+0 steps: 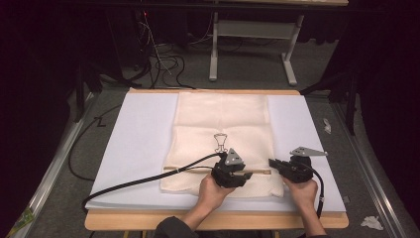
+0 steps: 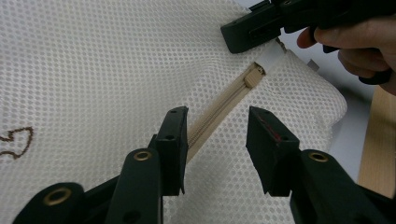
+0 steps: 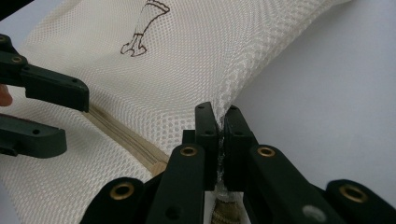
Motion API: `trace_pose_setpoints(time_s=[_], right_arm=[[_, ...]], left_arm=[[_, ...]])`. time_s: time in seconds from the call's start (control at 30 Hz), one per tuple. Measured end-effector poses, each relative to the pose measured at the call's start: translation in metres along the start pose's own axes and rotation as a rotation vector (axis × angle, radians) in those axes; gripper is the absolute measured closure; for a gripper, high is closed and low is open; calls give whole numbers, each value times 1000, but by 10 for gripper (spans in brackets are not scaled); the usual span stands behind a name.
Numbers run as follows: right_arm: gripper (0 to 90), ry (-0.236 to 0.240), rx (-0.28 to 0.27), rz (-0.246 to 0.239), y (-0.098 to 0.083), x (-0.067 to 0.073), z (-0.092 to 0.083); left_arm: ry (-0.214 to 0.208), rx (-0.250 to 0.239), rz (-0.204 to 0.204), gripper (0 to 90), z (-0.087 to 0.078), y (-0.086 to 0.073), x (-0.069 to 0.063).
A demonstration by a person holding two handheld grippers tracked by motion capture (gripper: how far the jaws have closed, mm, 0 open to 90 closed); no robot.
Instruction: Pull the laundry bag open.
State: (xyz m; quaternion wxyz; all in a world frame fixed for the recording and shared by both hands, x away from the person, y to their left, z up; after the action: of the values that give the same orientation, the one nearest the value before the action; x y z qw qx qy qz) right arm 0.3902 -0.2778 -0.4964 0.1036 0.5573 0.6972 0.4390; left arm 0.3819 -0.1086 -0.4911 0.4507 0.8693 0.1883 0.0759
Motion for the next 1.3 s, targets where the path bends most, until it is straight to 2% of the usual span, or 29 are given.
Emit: trace_pose_setpoints(time_s=[0.07,0.23,0.3,0.4,0.47,0.6,0.73,0.9,1.3], right_arm=[[882,0,1,-2,0,0,0],[882,3,-5,-3,2,2,0],[882,6,-9,-5,2,2,-1],[882,9,-8,-2,2,2,-1],[882,11,-10,-2,4,3,-3],[882,13,-12,-5,5,4,-3],[882,21,-14,-5,5,5,-3],[882,28,-17,-9,7,7,-5],[883,38,-16,-18,8,13,-5]], left_arm=[[-6,2,-7,589,2,0,-1],[-6,10,25,592,7,5,-7],[-19,-5,9,592,8,7,-8],[-24,-2,0,594,10,7,-8],[-21,12,18,595,12,7,-10],[-29,15,31,595,16,10,-14],[-37,21,25,595,22,11,-16],[-43,23,49,593,26,14,-22],[-46,8,38,574,33,12,-23]])
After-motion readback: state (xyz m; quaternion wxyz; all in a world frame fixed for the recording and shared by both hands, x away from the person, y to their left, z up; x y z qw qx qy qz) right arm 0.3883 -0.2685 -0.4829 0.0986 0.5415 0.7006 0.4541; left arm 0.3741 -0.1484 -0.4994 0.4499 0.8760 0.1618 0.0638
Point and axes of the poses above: each handheld gripper's, and its own axes: z roughly forward along the jaws, y roughly out of its top, x roughly to its left, the point moved 7 cm from there along z, roughly forward along the jaws, and after that the axes turned 9 degrees about z, right-handed, at the moved point
